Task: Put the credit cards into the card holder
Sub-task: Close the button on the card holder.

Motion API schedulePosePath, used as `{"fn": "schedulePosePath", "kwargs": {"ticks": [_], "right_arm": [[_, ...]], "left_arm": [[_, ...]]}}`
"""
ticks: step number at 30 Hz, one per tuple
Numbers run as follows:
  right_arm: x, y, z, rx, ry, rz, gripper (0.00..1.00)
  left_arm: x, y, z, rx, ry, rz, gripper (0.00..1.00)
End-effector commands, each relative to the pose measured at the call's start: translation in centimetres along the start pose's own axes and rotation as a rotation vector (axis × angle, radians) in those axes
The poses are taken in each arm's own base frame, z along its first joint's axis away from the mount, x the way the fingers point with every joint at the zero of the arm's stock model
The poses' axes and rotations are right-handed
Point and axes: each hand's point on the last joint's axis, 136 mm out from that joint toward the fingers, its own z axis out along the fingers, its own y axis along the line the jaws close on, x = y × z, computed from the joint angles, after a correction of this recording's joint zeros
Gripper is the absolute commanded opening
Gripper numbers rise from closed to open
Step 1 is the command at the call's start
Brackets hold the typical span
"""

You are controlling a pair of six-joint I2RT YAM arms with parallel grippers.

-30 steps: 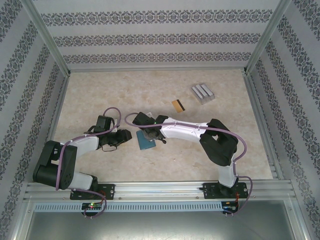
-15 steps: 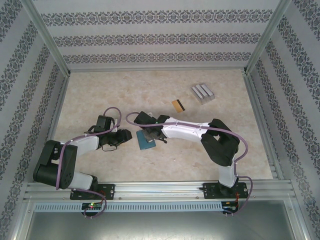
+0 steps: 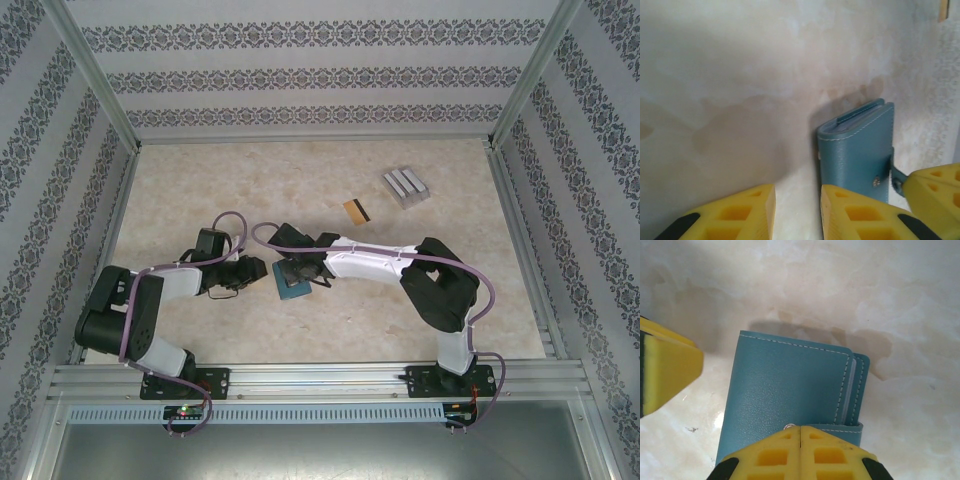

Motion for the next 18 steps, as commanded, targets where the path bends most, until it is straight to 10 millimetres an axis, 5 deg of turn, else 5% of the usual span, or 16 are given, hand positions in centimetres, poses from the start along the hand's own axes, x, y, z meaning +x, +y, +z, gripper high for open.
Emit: {"fn": "schedulePosePath", "kwargs": {"ticks": [1, 18], "right_arm": [[-0.1, 0.1, 1.0, -0.034, 0.002, 0.044, 0.0], [1.5, -0.2, 2.6, -0.048, 0.062, 0.04, 0.0]], "left_arm": [[2.6, -0.4, 1.6, 0.053, 0.098, -0.002, 0.31], [3.1, -0.1, 2.4, 0.048, 0.136, -0.014, 0.3]]}}
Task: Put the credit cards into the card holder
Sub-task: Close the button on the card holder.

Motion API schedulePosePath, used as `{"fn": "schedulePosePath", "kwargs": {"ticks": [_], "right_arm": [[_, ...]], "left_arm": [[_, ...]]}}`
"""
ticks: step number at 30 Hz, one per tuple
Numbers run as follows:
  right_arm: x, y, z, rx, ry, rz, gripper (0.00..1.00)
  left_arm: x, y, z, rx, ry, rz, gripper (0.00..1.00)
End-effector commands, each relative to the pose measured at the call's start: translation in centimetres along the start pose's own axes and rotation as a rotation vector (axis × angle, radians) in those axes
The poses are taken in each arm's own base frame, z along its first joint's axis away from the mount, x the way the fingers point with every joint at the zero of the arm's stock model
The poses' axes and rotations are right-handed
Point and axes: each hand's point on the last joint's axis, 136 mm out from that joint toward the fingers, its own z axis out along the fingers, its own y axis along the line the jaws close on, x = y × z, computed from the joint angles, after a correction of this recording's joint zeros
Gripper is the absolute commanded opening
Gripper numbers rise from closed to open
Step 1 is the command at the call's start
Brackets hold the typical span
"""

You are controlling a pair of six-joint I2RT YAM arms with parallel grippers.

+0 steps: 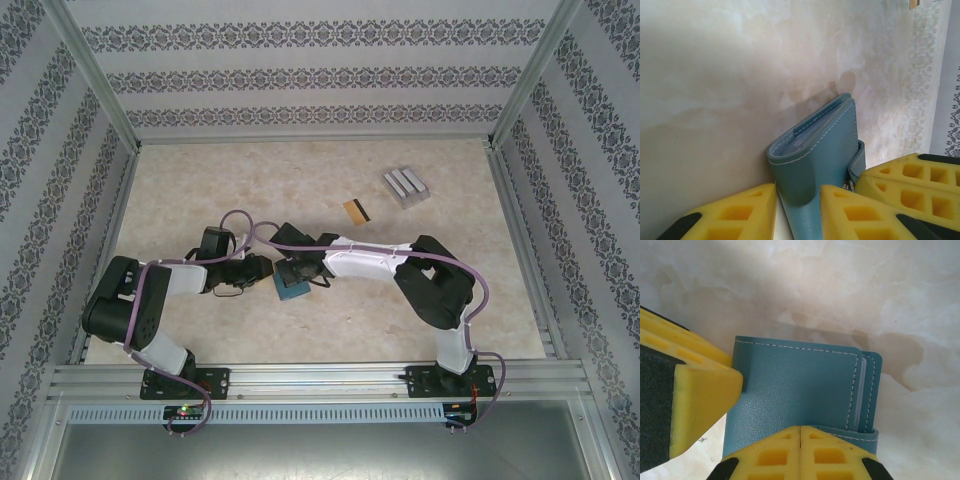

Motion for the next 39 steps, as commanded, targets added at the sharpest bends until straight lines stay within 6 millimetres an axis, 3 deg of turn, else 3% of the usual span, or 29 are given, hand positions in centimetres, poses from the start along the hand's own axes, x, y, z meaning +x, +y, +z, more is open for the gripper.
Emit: {"fn": "schedulePosePath", "kwargs": {"ticks": [1, 10, 21, 39], "right_arm": [[1.3, -0.6, 1.3, 0.007, 0.044, 0.013, 0.0], [1.3, -0.2, 1.6, -0.008, 0.055, 0.005, 0.0], [2.9, -0.5, 2.2, 0.018, 0.061, 0.006, 0.0], [4.0, -0.8, 1.4, -0.003, 0.009, -0.03, 0.0]], "left_arm": [[3.0, 1.4, 1.4, -0.036, 0.107, -0.051, 0.29], [2.9, 1.6, 1.4, -0.059, 0.115, -0.049, 0.27], [3.1, 2.0, 1.5, -0.074, 0.123, -0.063, 0.26], [3.4, 4.4, 1.7, -0.192, 0.145, -0.106, 0.23]]}}
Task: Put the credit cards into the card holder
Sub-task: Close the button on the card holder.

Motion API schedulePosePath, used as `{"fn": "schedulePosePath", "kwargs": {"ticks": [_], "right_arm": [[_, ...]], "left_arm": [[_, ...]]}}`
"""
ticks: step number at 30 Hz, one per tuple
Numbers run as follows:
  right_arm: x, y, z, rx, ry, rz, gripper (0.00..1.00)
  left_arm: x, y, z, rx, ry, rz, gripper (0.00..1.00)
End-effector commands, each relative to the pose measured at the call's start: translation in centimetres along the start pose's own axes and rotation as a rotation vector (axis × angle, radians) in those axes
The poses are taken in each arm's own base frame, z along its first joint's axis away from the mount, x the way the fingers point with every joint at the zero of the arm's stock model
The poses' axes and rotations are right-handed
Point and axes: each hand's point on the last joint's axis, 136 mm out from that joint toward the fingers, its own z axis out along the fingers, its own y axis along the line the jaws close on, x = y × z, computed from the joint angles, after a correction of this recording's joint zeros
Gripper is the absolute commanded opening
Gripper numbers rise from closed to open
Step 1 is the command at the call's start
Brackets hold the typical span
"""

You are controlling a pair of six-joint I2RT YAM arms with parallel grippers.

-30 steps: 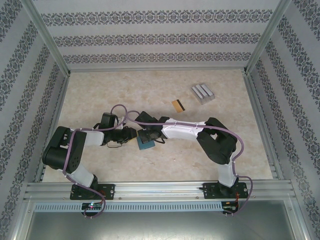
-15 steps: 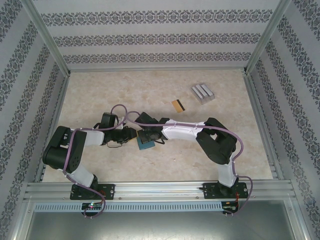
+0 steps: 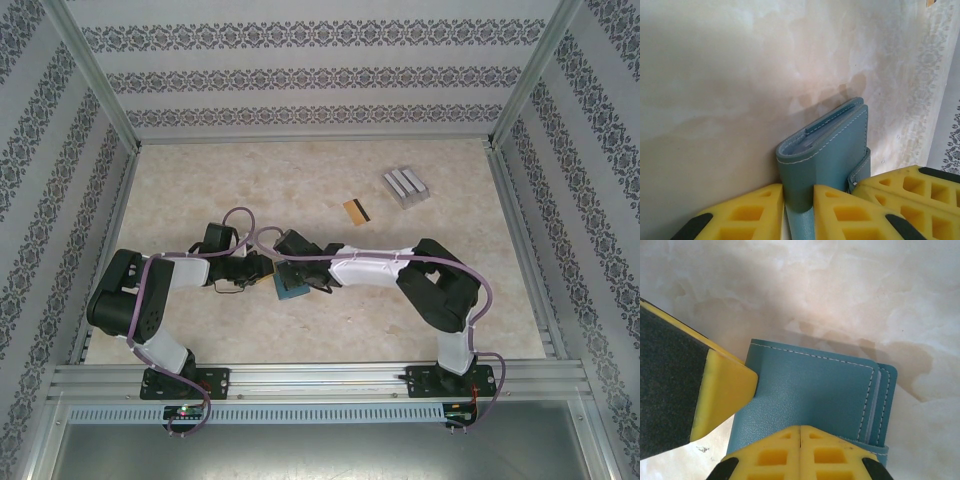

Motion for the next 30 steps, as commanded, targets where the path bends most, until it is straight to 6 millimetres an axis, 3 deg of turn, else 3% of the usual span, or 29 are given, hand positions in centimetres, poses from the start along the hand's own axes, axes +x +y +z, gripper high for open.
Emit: {"fn": "schedulePosePath", "kwargs": {"ticks": [1, 8, 19, 30], "right_arm": [[4.0, -1.0, 0.6, 0.024, 0.102, -0.027, 0.0], [5.6, -1.5, 1.4, 0.006, 0.089, -0.038, 0.0], [6.5, -1.7, 0.7, -0.002, 0.071, -0.074, 0.0], [9.7, -1.8, 2.3, -0.046, 0.048, -0.171, 0.0]], "left_arm": [[3.2, 4.3, 1.5, -0.166, 0.089, -0.058, 0.23], [3.4, 5.0, 1.6, -0.197, 0.097, -0.074, 0.23], [3.5, 6.0, 1.7, -0.234, 0.098, -0.105, 0.23], [3.7, 6.3, 2.1, -0.233, 0.109, -0.124, 0.22]]}}
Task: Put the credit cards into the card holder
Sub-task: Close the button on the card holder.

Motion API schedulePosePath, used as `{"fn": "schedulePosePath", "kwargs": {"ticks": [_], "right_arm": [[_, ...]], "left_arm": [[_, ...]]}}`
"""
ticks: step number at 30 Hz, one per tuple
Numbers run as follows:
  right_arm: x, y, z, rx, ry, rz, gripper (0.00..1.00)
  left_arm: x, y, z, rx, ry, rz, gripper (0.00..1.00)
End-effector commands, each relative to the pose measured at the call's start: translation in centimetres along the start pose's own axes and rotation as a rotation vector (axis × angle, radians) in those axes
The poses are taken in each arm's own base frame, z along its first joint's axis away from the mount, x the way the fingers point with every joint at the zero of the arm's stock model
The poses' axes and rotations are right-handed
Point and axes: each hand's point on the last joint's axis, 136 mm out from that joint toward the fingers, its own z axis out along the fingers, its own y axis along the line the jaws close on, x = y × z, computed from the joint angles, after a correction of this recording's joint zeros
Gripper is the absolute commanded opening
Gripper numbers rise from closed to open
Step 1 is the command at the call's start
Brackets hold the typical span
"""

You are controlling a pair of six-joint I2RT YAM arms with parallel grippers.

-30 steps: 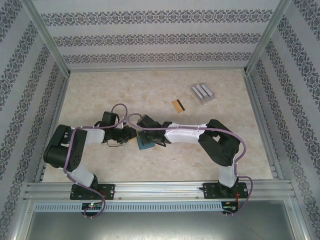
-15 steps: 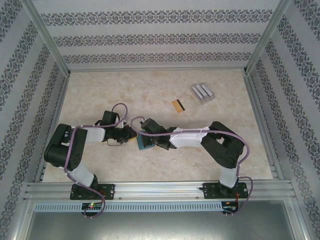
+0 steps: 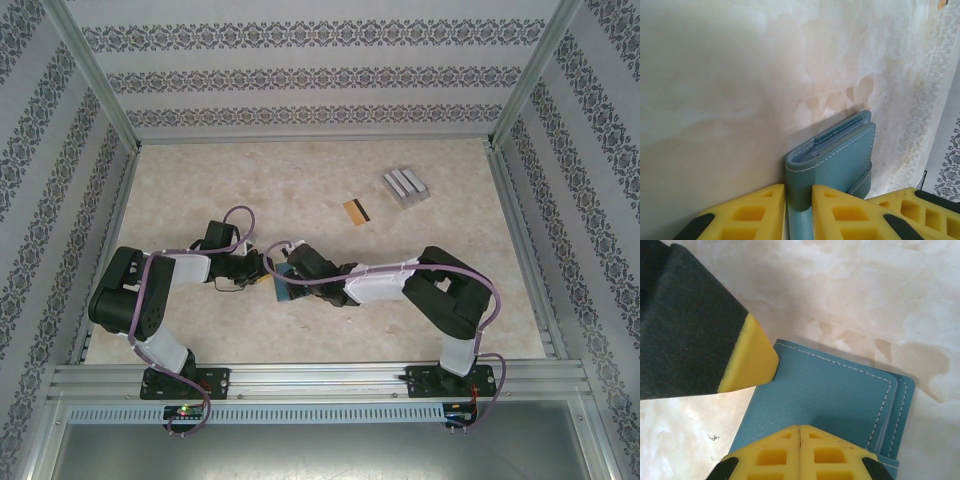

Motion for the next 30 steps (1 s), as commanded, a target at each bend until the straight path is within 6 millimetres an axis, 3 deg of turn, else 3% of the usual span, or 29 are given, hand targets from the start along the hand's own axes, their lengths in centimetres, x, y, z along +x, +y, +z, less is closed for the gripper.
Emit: {"fn": "schedulePosePath", "kwargs": {"ticks": [1, 5, 14, 16, 19, 22, 24, 26, 30], "right_arm": [[8.9, -2.1, 0.4, 0.054, 0.208, -0.105, 0.0], [9.0, -2.1, -0.1, 0.034, 0.161, -0.099, 0.0], [11.5, -3.6, 0.4, 0.055, 0.269, -0.084, 0.0], [11.3, -3.9, 0.5, 0.052, 0.267, -0.056, 0.0], [8.7, -3.2, -0.2, 0.031, 0.21, -0.052, 0.02], [4.9, -2.4, -1.6, 0.027, 0.112, -0.046, 0.35], [2.5, -2.2, -2.7, 0.023, 0.051, -0.032, 0.45], [-0.1, -2.1, -4.3, 0.017, -0.019, -0.03, 0.47], [-5.1, -4.0, -9.3, 0.071, -0.221, -0.018, 0.52]], "left_arm": [[3.3, 5.9, 2.0, -0.207, 0.079, -0.077, 0.22], [3.5, 6.2, 2.2, -0.211, 0.091, -0.081, 0.22], [3.5, 6.0, 2.4, -0.191, 0.1, -0.08, 0.22], [3.3, 5.6, 2.2, -0.177, 0.092, -0.065, 0.22], [2.8, 4.8, 1.6, -0.165, 0.058, -0.025, 0.21], [2.0, 3.4, 0.0, -0.137, -0.049, 0.013, 0.21], [1.4, 2.6, -1.5, -0.152, -0.112, 0.03, 0.23], [0.9, 1.5, -3.3, -0.165, -0.172, 0.054, 0.26], [-0.5, -1.7, -7.8, -0.175, -0.327, 0.14, 0.33]]}}
